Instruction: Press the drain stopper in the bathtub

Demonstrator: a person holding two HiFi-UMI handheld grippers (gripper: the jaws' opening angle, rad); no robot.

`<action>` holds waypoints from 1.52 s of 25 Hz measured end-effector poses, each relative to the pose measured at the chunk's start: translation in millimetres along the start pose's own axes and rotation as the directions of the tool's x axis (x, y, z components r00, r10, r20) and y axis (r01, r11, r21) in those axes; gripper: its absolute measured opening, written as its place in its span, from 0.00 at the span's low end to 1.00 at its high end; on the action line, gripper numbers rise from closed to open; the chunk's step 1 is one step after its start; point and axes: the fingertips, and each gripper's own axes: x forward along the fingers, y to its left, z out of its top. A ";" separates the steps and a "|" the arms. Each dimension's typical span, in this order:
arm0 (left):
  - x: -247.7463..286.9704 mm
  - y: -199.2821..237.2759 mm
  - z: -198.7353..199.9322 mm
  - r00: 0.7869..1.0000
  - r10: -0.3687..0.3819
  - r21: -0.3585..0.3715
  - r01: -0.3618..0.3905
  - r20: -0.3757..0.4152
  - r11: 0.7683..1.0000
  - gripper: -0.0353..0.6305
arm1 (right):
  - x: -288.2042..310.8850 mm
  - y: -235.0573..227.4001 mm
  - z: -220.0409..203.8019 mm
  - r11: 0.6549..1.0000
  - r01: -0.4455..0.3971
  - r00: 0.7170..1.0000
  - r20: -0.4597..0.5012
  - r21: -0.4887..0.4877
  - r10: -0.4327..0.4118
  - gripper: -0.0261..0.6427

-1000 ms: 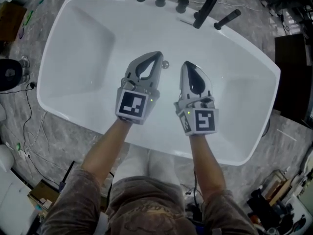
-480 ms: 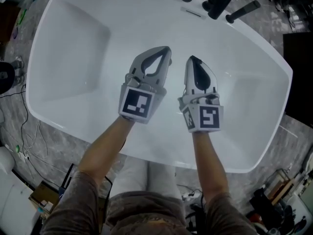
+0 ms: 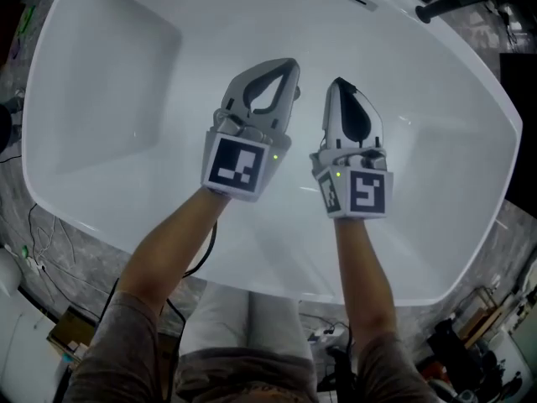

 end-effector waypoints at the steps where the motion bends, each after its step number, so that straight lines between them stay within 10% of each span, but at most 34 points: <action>1: 1.6 0.4 -4.1 1.000 -0.002 -0.003 0.002 0.003 1.000 0.06 | 1.9 -1.1 -5.2 1.000 0.003 1.000 -0.001 0.002 -0.003 0.04; 38: 38.7 31.1 -178.9 0.999 0.013 -0.027 -0.014 -0.040 1.000 0.06 | 60.9 -21.7 -202.4 0.999 0.004 0.992 -0.126 0.047 0.001 0.04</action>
